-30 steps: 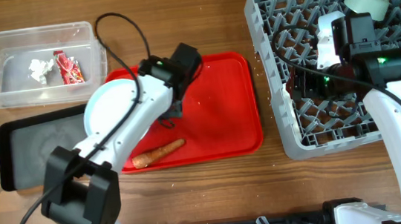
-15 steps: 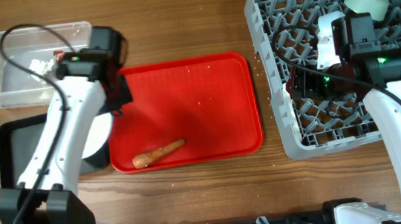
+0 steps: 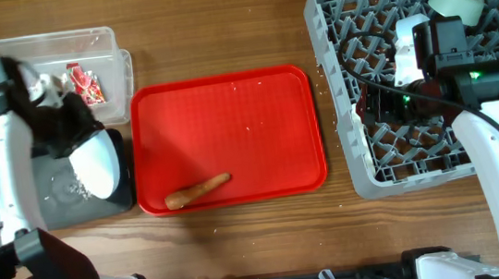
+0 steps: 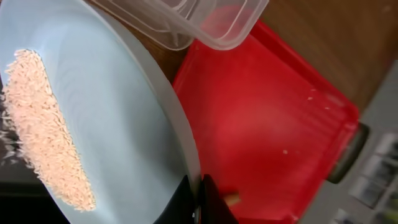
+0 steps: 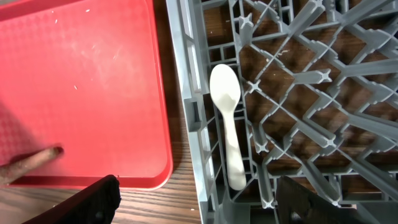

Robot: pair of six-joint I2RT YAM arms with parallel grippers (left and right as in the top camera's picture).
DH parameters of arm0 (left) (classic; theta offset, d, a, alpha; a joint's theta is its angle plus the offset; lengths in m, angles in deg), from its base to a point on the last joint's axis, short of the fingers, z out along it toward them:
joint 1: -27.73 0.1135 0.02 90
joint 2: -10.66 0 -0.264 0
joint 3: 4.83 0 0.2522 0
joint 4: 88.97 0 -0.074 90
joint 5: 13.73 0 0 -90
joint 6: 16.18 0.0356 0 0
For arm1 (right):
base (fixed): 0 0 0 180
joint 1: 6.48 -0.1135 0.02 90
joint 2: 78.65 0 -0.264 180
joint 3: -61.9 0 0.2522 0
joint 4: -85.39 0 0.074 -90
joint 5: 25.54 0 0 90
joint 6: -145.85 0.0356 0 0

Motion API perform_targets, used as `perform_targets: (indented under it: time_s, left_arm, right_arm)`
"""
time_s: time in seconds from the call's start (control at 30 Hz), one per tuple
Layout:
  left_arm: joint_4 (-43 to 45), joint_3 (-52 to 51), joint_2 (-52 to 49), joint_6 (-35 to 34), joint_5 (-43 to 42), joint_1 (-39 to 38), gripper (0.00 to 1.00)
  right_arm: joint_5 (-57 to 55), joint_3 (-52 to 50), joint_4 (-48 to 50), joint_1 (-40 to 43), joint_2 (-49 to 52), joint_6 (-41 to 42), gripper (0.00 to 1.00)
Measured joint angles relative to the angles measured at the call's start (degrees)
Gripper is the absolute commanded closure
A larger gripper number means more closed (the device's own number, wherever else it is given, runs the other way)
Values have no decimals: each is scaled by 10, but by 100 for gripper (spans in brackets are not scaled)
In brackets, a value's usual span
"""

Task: Sort waste into correct bins and load items into the dishwasher rack
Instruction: 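Carry the plate left and tip the rice onto the black tray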

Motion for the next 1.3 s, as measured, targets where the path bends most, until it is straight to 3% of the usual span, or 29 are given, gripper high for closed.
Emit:
perform_targets:
  time_s: [0.2, 0.53, 0.8, 1.3]
  left_arm:
    - [-39, 0, 0, 64, -162, 107, 96]
    - [-63, 0, 0, 98, -321, 233, 96]
    - [-78, 0, 0, 117, -352, 278, 96]
    - [-92, 1, 0, 156, -363, 280, 96]
  right_arm:
    - [0, 0, 0, 0, 0, 0, 17]
    - [0, 0, -2, 0, 0, 0, 17]
    - [0, 0, -2, 0, 0, 0, 17]
    - [0, 0, -4, 0, 0, 0, 17]
